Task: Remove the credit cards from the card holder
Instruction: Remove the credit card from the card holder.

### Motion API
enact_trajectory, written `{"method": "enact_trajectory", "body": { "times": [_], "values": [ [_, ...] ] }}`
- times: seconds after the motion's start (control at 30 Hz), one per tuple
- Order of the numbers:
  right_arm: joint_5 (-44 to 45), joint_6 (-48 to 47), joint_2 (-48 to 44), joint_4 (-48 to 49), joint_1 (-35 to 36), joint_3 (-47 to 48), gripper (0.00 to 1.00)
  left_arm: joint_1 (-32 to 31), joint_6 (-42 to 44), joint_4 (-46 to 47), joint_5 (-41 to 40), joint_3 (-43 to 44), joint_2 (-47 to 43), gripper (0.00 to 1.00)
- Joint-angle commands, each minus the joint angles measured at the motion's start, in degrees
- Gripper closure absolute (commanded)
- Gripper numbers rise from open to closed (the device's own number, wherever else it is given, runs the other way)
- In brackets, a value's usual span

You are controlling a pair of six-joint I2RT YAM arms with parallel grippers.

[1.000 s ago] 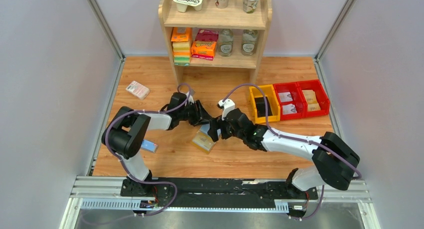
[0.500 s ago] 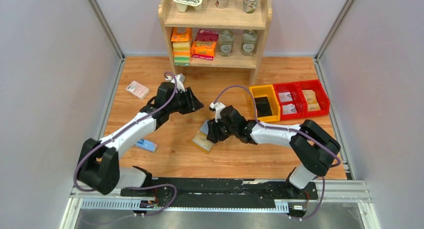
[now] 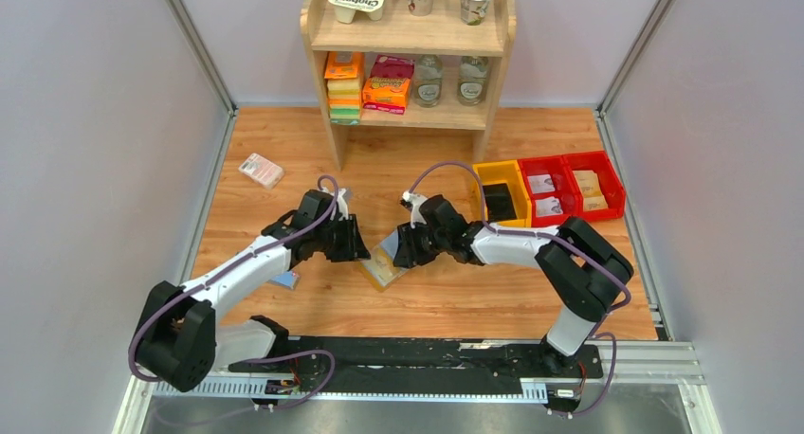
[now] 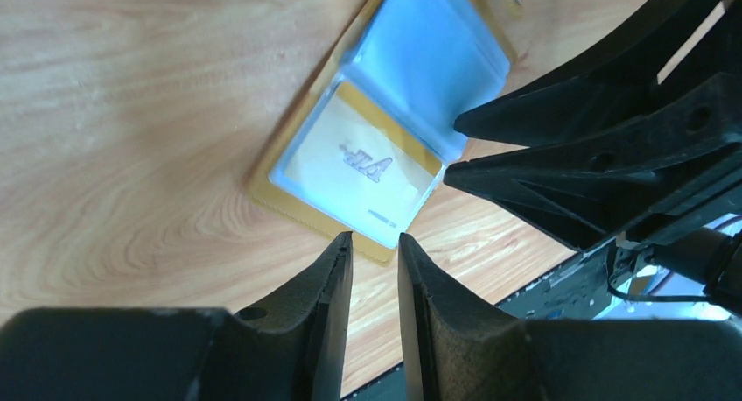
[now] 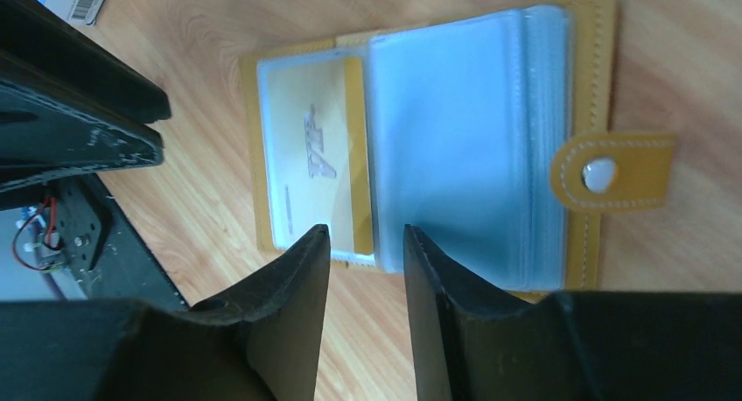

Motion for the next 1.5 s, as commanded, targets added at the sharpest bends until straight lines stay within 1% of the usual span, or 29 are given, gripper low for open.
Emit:
{"method": "enact_trajectory", "body": {
  "times": [0.0,0.1,0.27,0.4,0.63,0.73,0.93,1.1,1.27,1.47],
  "values": [
    [-2.6,7.2,0.5,2.6,2.1,-1.0,0.61,-0.2,0.4,0.5,3.3,0.2,2.6,0.67],
    [-2.0,9.8,1.2,1.9,3.6,0.2,0.63,-0.2,0.5,0.4,2.0,0.8,4.8,0.67],
    [4.4,12.2,-2.6,-1.2,4.4,1.5,0.62,-0.3,0.9,0.5,1.2,1.8,7.1,0.68],
    [5.1,12.3,-4.2,-1.6,4.4,3.9,0.62,-0.3,1.7,1.0,0.6,2.1,7.8,0.71],
    [4.1,15.2,0.5,0.9,4.3,7.6,0.66,-0.6,2.7,1.5,0.1,3.3,9.4,0.72],
    [4.9,16.7,2.0,1.6,3.9,7.2,0.67,-0.6,2.9,1.9,-0.5,3.9,10.9,0.73],
    [-0.5,21.7,5.0,10.1,-0.4,0.4,0.68,-0.7,3.3,2.3,-1.1,3.7,13.6,0.75],
    [-4.3,23.8,7.9,14.5,-3.1,-2.9,0.68,-0.7,3.3,2.3,-1.6,3.1,15.6,0.77],
    [-5.0,23.7,7.9,15.0,-3.7,-3.5,0.68,-0.7,3.5,2.2,-1.8,2.2,16.4,0.8],
    [-6.5,22.9,6.9,15.1,-3.7,-1.5,0.68,-0.7,3.5,2.2,-2.2,1.3,16.6,0.82]
  ]
}}
